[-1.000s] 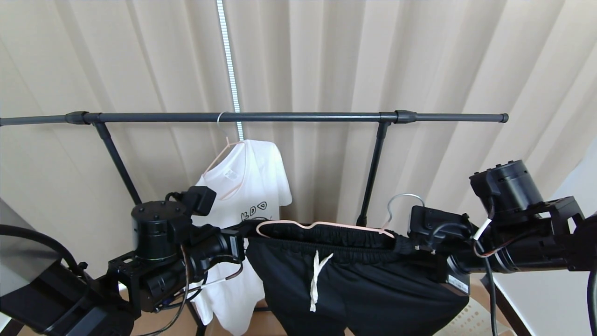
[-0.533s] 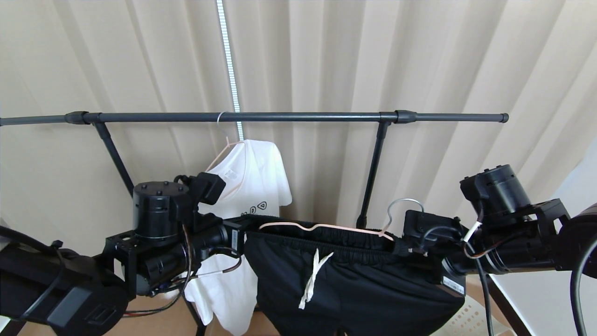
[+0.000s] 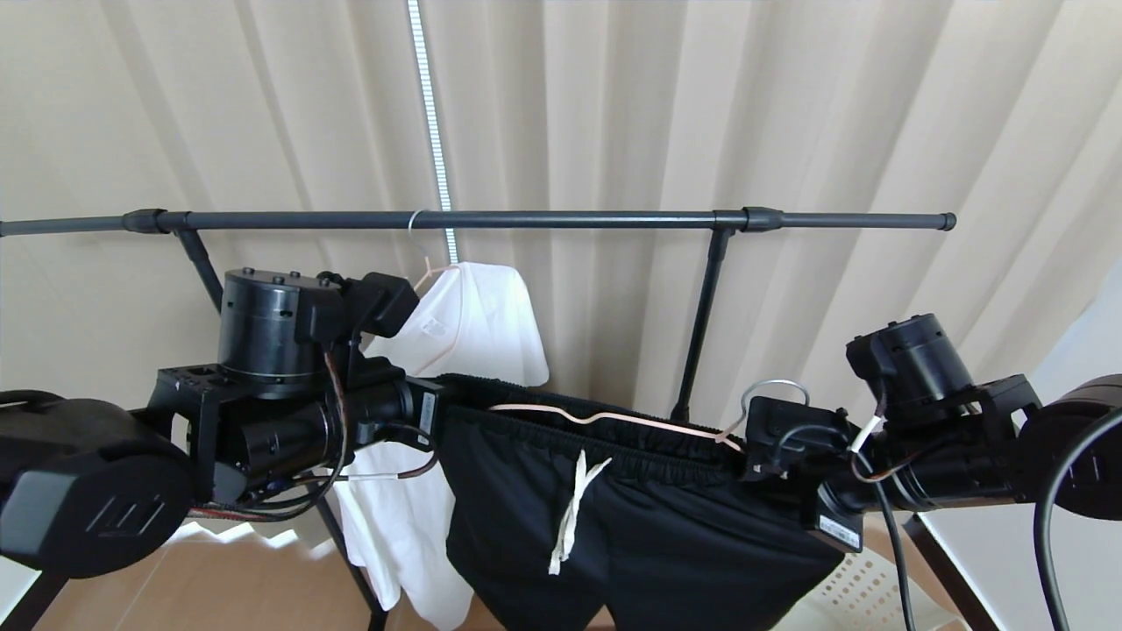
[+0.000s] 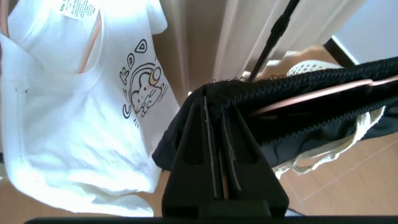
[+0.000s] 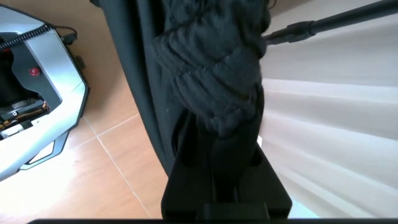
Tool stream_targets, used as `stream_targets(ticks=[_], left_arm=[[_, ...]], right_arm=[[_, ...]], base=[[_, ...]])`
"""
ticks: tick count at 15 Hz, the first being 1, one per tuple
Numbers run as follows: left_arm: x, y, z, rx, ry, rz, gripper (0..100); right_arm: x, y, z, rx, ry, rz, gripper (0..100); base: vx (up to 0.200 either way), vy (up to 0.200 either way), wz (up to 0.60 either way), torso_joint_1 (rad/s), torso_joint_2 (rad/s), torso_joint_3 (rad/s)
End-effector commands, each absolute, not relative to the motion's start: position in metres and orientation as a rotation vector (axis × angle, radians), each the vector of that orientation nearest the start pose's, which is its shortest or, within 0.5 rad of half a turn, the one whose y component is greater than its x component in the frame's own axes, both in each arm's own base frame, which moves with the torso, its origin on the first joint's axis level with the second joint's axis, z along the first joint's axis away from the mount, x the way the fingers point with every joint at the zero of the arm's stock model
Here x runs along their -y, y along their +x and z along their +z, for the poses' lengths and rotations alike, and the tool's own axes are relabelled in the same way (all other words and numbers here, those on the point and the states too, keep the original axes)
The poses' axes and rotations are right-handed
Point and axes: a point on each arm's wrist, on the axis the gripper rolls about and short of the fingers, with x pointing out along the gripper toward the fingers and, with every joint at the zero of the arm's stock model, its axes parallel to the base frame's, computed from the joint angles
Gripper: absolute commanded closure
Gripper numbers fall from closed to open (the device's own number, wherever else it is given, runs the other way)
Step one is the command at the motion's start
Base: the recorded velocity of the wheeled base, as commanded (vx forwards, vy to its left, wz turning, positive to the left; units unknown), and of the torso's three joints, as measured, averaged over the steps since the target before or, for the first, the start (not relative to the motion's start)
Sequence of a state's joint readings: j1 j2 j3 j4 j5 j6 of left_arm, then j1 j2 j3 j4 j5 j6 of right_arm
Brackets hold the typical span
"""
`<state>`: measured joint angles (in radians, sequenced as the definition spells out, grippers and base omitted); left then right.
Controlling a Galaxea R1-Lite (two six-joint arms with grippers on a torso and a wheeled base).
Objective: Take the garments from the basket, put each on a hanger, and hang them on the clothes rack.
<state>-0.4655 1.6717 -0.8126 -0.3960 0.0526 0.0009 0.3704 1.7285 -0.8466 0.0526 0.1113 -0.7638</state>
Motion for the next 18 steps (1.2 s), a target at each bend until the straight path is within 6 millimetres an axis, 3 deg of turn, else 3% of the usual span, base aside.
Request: stream_targets(ticks=[1, 6, 11, 15, 18], left_arm=[[0.133, 0.263, 0.183, -0.42, 0.117, -0.406, 100], [0.141, 0.259, 0.183, -0.452, 0.162, -0.421, 100], [0.154, 0.257, 0.195, -0.442, 0.209, -0.434, 100], [0.172, 0.246, 0.2, -0.511, 0.247, -0.498, 100], [0.181, 0.246, 0.207, -0.574, 0.245, -0.507, 100]], right_arm=[[-0.103, 0.26, 0.121, -0.743, -0.814, 0.792, 100], [-0.104, 0.262, 0.117, -0.767, -0.838, 0.761, 100], [-0.106, 0.268, 0.11, -0.799, -0.855, 0.738, 100], [-0.109, 0.275, 0.114, -0.783, -0.832, 0.716, 100], [-0.123, 0.272, 0.119, -0.781, -0.753, 0.7, 100]], base=[[0.0, 0.0, 0.0, 0.0, 0.0, 0.0], [0.0, 0.0, 0.0, 0.0, 0.0, 0.0], [0.0, 0.0, 0.0, 0.0, 0.0, 0.0], [0.0, 0.0, 0.0, 0.0, 0.0, 0.0], [0.0, 0.0, 0.0, 0.0, 0.0, 0.0]])
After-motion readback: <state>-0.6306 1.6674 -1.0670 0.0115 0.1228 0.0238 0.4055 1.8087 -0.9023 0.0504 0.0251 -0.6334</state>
